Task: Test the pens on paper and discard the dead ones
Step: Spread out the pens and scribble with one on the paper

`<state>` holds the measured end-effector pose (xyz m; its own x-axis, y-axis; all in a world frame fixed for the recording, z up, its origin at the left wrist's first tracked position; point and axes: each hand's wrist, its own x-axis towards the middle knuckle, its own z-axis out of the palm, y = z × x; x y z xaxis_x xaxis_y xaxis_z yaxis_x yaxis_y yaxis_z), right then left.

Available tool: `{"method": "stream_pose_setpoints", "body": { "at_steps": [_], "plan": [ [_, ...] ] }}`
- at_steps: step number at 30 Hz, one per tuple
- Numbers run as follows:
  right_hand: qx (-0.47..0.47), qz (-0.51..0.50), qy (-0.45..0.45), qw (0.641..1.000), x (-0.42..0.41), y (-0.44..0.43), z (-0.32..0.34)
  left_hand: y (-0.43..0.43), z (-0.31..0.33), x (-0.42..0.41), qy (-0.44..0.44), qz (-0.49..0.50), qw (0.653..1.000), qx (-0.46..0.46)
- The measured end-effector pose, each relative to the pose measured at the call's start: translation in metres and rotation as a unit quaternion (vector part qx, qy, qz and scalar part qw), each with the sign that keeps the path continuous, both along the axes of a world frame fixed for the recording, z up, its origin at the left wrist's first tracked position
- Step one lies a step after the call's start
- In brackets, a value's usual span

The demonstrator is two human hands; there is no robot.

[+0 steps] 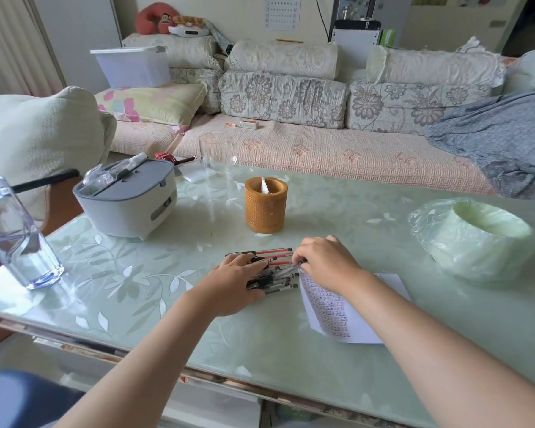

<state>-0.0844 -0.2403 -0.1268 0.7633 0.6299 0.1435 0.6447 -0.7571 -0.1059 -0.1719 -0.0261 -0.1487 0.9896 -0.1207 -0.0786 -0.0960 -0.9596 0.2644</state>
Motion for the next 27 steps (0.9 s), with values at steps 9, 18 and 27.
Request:
{"method": "stream_pose_setpoints", "body": {
  "at_steps": [9,18,27],
  "plan": [
    [0.089,-0.052,0.012,0.995,-0.001,-0.035,0.018,-0.016,0.028,0.004,-0.126,0.018,0.992,-0.014],
    [0.079,-0.062,0.021,0.995,-0.037,-0.055,0.023,-0.057,0.057,0.012,-0.125,-0.014,0.983,-0.131],
    [0.042,-0.146,0.081,0.985,-0.041,-0.105,0.027,-0.108,0.042,0.024,-0.099,-0.08,0.981,-0.145]
  ]
}}
